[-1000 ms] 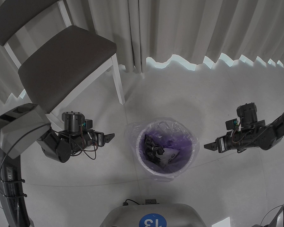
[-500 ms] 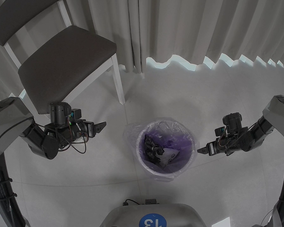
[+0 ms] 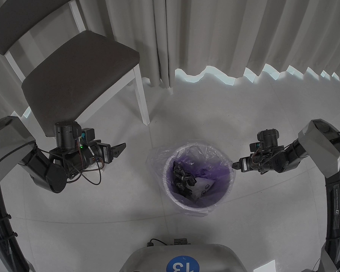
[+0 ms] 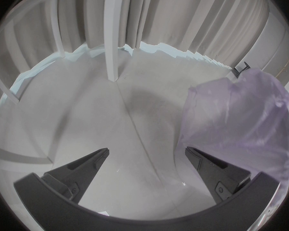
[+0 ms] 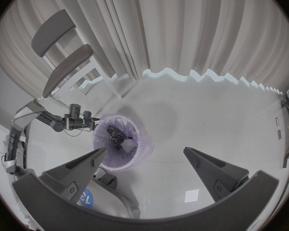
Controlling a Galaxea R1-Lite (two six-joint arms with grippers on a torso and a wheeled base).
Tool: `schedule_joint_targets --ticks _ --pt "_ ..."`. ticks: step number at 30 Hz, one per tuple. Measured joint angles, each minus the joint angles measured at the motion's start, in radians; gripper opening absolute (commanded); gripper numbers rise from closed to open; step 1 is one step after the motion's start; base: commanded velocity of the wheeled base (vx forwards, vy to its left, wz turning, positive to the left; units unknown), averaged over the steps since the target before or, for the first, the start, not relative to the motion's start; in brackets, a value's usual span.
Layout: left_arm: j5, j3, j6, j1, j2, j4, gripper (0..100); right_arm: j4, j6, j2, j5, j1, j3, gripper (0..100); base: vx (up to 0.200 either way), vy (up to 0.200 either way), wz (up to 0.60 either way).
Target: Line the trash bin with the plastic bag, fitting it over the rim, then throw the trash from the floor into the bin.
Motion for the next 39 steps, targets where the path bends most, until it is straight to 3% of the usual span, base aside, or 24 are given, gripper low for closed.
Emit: schedule_joint_targets --ticks 9,19,39 --pt "0.004 0.009 -0.001 -0.006 -0.019 -0.004 100 0.000 0.093 0.116 -0.001 0.006 -0.171 100 0.000 0.000 0.00" --pt "0.004 0.031 -0.020 -0.010 -0.051 -0.016 100 -0.010 0.094 0.114 0.007 0.013 -0.055 100 0.000 0.000 0.00" --pt "0.011 0.061 -0.036 -0.037 -0.052 -0.022 100 0.000 0.151 -0.268 0.067 -0.097 0.135 100 0.000 0.000 0.00"
